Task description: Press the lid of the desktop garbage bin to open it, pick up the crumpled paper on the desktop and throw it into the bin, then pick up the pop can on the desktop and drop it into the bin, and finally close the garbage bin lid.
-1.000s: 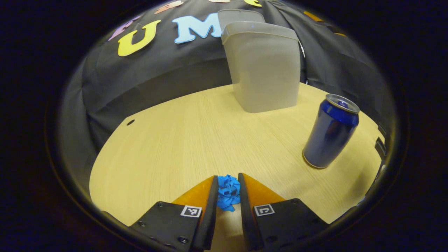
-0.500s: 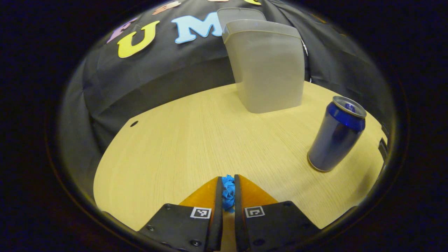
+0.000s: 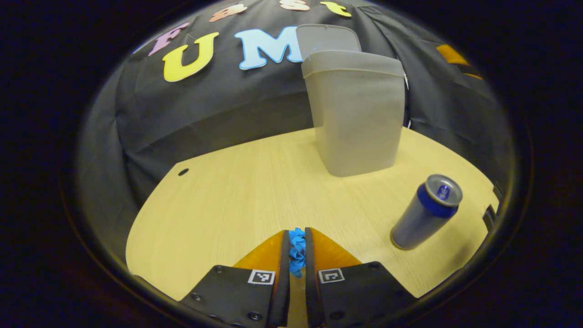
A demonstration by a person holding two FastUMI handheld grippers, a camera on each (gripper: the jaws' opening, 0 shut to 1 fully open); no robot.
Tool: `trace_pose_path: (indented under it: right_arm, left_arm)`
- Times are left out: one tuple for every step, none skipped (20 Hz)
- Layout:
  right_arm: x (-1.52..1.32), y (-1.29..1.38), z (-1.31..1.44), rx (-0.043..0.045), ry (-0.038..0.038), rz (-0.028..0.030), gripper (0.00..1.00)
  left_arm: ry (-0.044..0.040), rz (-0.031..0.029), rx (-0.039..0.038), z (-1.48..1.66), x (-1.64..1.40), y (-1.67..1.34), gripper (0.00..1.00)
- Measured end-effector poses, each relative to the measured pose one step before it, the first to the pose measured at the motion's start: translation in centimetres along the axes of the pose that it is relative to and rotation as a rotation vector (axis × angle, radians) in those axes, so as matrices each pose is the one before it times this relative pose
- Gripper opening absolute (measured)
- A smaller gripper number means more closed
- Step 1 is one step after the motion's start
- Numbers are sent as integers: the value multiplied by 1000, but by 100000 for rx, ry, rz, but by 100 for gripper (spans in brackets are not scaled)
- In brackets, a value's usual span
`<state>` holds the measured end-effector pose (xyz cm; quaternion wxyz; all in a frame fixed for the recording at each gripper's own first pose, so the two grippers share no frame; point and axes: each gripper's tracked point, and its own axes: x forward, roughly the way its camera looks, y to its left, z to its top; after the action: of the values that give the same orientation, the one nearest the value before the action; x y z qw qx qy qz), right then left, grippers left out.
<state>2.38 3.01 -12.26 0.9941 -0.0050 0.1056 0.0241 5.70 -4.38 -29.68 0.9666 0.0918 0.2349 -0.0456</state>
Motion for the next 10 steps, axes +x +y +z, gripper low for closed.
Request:
trace_pose_path:
  right_arm:
    - [27,-199,-64,531,-250,-183,99]
    - [-7,-292,-3,551,-286,-358,99]
    - [-47,-400,-127,550,-315,-449,99]
    - [-37,-431,43,692,-296,-533,99]
    - [-1,-408,-31,783,-359,-519,99]
    - [16,-391,22,735,-365,-565,99]
    - [10,-357,-25,718,-400,-492,99]
    - [20,-321,82,533,-355,-513,99]
    - [3,-324,-113,414,-134,-500,98]
    - [17,-326,-82,347,18,-484,99]
  left_arm:
    - [-1907,48,-298,1142,-461,-60,21]
    - [-2256,-108,-398,1350,-471,-24,21]
    - [-2044,-47,65,1212,-319,-80,21]
    - [-2114,54,444,1190,-303,-59,21]
    - [-2098,-221,436,1244,-207,-97,21]
    - [-1641,-346,36,1054,-186,-192,20]
    - [-1650,-494,-540,1111,-183,-310,20]
    - [-2162,-818,-799,1382,-227,-405,20]
    - [-2265,-796,-636,1344,-87,-385,20]
    - [-2244,-836,-705,1381,-59,-386,20]
